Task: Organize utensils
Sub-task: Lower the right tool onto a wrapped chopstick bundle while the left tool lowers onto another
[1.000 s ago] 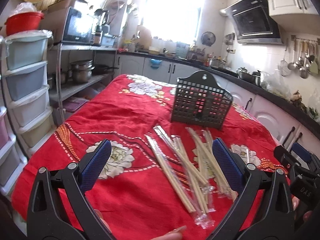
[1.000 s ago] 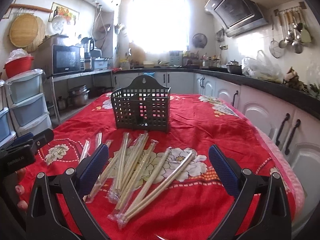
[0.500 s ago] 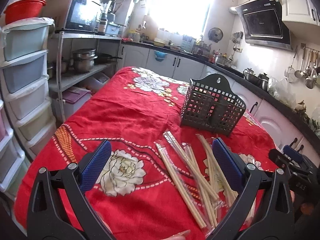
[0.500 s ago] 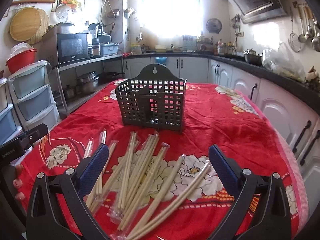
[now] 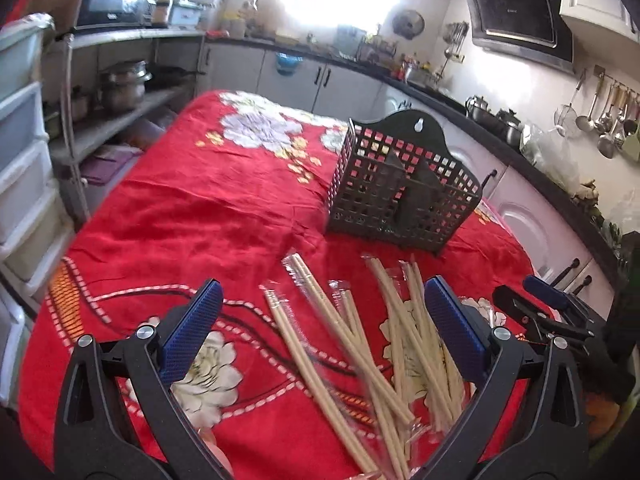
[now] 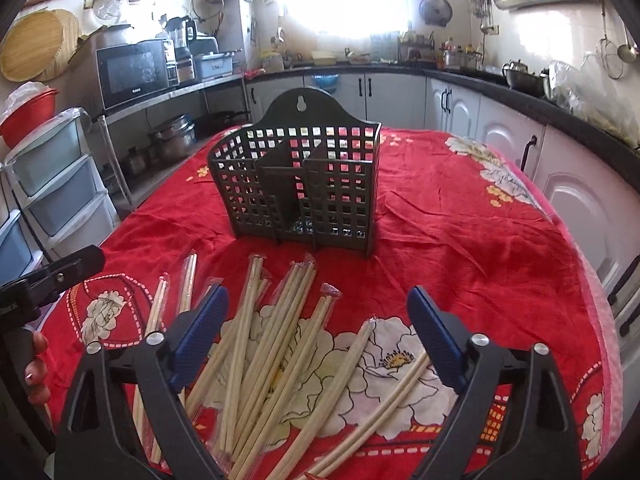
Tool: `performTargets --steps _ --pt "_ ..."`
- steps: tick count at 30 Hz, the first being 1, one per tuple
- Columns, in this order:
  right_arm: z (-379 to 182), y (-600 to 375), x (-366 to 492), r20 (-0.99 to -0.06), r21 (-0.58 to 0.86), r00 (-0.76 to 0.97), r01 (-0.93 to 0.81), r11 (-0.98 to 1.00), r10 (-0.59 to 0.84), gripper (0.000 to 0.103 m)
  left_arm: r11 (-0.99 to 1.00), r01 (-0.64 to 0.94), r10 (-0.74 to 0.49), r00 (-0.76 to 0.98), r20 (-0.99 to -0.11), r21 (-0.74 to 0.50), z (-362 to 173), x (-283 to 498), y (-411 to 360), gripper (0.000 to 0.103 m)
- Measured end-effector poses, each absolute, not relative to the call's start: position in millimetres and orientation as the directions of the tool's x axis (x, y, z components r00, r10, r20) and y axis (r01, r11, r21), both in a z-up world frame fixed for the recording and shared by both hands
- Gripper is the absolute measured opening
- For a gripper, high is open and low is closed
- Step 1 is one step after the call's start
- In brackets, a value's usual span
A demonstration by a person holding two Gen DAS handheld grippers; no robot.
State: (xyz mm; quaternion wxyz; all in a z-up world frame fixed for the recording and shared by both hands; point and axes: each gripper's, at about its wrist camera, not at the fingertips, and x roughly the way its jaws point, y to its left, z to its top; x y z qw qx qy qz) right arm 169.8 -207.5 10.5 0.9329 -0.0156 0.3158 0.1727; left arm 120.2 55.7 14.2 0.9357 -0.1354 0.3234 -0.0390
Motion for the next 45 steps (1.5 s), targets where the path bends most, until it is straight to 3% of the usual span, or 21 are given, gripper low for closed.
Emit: performTargets --steps 4,9,14,17,28,30,32,41,45 --pt "5 -209 186 -0.640 0.081 0.707 -0.328 0.941 0.301 0.075 0.954 0.014 -0.209 0.747 -0.631 -0.300 8 142 52 0.090" --pt "-10 -213 209 -0.717 0.131 0.624 -0.318 0.939 0.312 0.053 0.933 0.055 -0.301 0.660 -0.688 -0.355 -4 173 44 0.073" --pt "-23 -208 222 -0.759 0.161 0.554 -0.351 0.923 0.343 0.034 0.907 0.037 -0.361 0.579 -0.731 -0.419 -22 196 50 0.063" --pt "-28 -204 230 -0.776 0.191 0.516 -0.356 0.915 0.362 0.030 0.889 0.015 -0.391 0.546 -0.741 -0.457 -30 205 58 0.056" --pt "-51 -203 264 -0.821 0.277 0.420 -0.298 0.913 0.386 0.021 0.869 -0.051 -0.414 0.468 -0.781 -0.491 -46 232 73 0.055" --pt "-51 -206 267 -0.819 0.298 0.411 -0.292 0.909 0.401 0.020 0.865 -0.073 -0.414 0.455 -0.788 -0.497 -52 238 77 0.047" --pt "-52 -207 269 -0.817 0.317 0.402 -0.287 0.904 0.414 0.020 0.858 -0.088 -0.419 0.447 -0.790 -0.506 -57 244 80 0.045" --pt "-54 -214 273 -0.812 0.334 0.396 -0.290 0.897 0.430 0.016 0.919 -0.055 -0.323 0.463 -0.826 -0.391 -54 259 62 0.044" --pt "-53 -212 274 -0.804 0.346 0.397 -0.294 0.891 0.443 0.010 0.936 -0.052 -0.283 0.472 -0.835 -0.347 -56 265 59 0.034"
